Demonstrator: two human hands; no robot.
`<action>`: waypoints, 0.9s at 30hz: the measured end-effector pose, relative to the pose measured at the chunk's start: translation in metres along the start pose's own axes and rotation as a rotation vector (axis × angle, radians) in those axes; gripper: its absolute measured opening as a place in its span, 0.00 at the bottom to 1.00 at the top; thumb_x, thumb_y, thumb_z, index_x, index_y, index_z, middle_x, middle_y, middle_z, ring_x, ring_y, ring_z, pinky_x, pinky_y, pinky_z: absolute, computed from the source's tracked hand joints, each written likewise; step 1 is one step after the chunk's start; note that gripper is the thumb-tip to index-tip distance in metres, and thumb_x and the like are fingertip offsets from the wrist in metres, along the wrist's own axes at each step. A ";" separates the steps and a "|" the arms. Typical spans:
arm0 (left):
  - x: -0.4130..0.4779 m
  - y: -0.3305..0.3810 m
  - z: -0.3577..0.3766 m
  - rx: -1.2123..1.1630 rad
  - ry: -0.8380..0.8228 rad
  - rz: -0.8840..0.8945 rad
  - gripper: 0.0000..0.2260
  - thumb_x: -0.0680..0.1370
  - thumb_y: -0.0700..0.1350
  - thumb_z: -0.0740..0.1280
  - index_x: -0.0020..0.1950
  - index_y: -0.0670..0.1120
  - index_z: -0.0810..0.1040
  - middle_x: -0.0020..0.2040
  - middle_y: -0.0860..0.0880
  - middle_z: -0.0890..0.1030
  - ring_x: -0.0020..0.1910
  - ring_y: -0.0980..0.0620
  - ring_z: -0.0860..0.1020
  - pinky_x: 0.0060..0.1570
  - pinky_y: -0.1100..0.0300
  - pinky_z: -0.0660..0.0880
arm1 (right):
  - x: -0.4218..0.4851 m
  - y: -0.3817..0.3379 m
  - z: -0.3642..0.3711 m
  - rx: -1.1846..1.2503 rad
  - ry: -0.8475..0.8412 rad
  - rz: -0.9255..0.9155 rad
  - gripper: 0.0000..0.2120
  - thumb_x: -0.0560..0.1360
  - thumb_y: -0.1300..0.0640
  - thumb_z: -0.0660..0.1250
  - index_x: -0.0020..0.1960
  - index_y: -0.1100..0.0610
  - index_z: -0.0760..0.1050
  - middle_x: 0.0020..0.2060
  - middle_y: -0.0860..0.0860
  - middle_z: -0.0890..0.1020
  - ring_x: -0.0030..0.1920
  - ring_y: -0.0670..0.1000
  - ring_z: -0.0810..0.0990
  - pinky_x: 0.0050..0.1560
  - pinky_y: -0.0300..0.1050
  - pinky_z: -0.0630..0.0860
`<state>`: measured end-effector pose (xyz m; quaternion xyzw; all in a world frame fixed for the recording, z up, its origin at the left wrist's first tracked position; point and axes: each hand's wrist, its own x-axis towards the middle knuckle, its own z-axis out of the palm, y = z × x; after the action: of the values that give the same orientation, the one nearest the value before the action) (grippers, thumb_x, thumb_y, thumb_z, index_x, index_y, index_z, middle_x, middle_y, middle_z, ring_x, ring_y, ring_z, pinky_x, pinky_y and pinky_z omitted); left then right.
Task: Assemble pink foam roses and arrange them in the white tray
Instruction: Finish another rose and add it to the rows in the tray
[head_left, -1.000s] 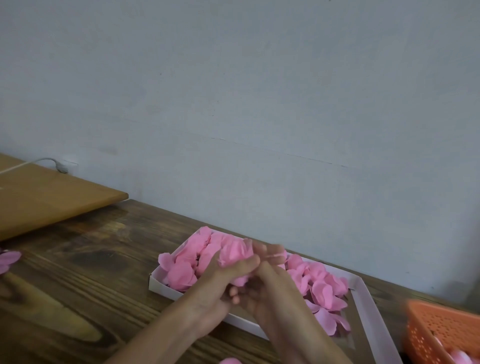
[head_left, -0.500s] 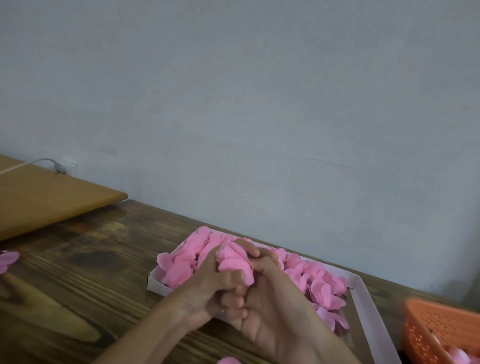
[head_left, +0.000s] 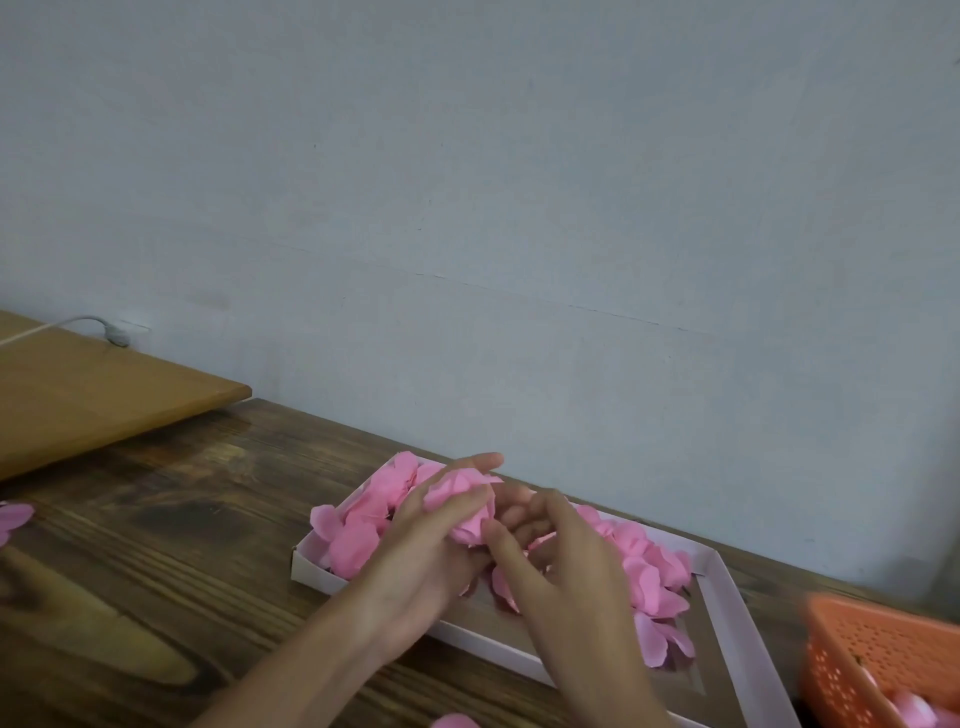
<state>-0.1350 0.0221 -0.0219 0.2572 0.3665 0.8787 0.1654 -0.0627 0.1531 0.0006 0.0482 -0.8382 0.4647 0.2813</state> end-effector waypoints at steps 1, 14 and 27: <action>0.002 -0.001 0.000 0.017 0.059 0.004 0.22 0.73 0.44 0.79 0.66 0.43 0.81 0.56 0.35 0.83 0.59 0.35 0.83 0.57 0.41 0.78 | 0.000 0.000 -0.002 -0.090 0.049 -0.048 0.08 0.74 0.46 0.75 0.44 0.44 0.76 0.38 0.42 0.82 0.37 0.44 0.80 0.37 0.37 0.73; 0.001 -0.010 0.008 0.204 0.232 -0.189 0.32 0.70 0.70 0.73 0.56 0.43 0.86 0.46 0.42 0.81 0.51 0.45 0.80 0.56 0.48 0.69 | 0.007 0.007 -0.005 -0.295 -0.153 -0.264 0.27 0.69 0.53 0.77 0.62 0.32 0.75 0.52 0.37 0.74 0.51 0.43 0.77 0.47 0.32 0.72; -0.001 0.001 0.016 0.159 0.105 -0.117 0.12 0.77 0.44 0.64 0.56 0.43 0.83 0.44 0.41 0.82 0.44 0.47 0.83 0.39 0.52 0.78 | 0.012 -0.001 -0.022 -0.177 -0.096 -0.168 0.17 0.65 0.56 0.81 0.49 0.44 0.79 0.46 0.35 0.82 0.48 0.42 0.81 0.40 0.42 0.80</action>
<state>-0.1248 0.0301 -0.0123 0.2011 0.4575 0.8481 0.1760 -0.0628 0.1719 0.0167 0.1154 -0.8814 0.3610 0.2820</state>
